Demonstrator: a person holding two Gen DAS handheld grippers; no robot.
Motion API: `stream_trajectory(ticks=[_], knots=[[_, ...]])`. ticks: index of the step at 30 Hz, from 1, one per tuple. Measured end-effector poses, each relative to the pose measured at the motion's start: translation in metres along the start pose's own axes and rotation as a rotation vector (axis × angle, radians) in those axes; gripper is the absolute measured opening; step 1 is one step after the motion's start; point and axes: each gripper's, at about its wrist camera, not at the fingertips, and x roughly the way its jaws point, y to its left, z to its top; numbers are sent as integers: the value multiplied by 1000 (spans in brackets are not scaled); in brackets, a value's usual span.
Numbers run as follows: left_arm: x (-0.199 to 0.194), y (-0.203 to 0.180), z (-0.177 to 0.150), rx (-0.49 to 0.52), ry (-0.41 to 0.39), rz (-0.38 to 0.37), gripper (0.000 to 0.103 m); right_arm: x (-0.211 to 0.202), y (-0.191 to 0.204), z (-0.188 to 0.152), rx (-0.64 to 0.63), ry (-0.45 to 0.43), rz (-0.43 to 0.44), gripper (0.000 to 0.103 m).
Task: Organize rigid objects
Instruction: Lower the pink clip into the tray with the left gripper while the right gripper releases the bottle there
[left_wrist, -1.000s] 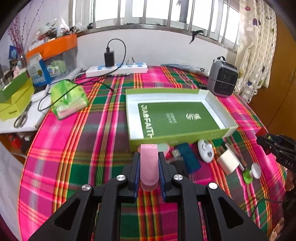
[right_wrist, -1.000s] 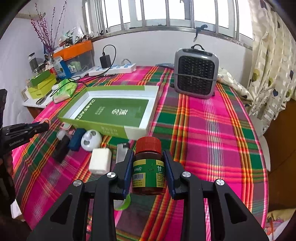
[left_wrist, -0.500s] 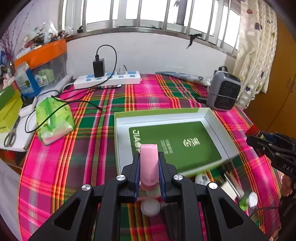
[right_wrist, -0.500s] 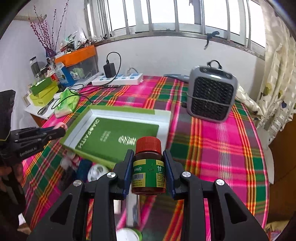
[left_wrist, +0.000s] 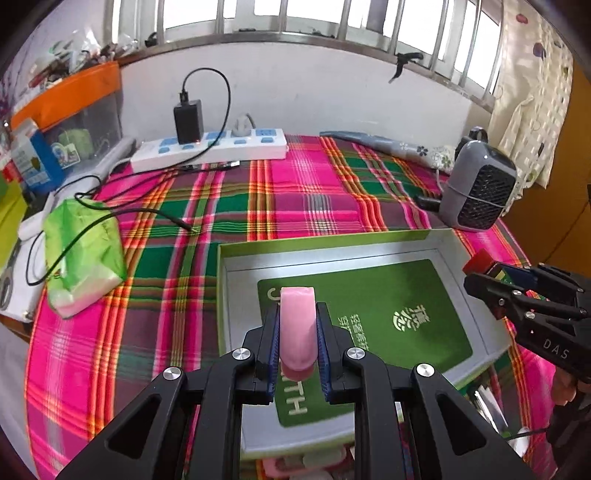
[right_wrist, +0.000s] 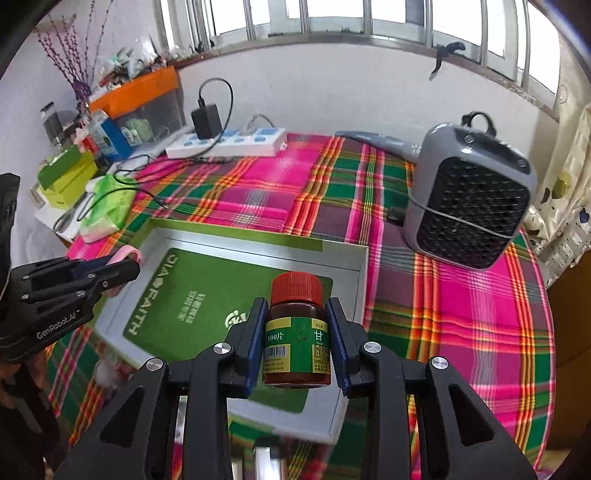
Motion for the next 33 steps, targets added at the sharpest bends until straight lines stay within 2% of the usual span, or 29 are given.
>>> stream_trajectory(ticks=[13,33], knots=[[37,0,0,0,64,21,17,41,-2,10,4,72,-11,33],[43,-1,2,17,69,52,17,59,-1,11,0,96,-14,33]])
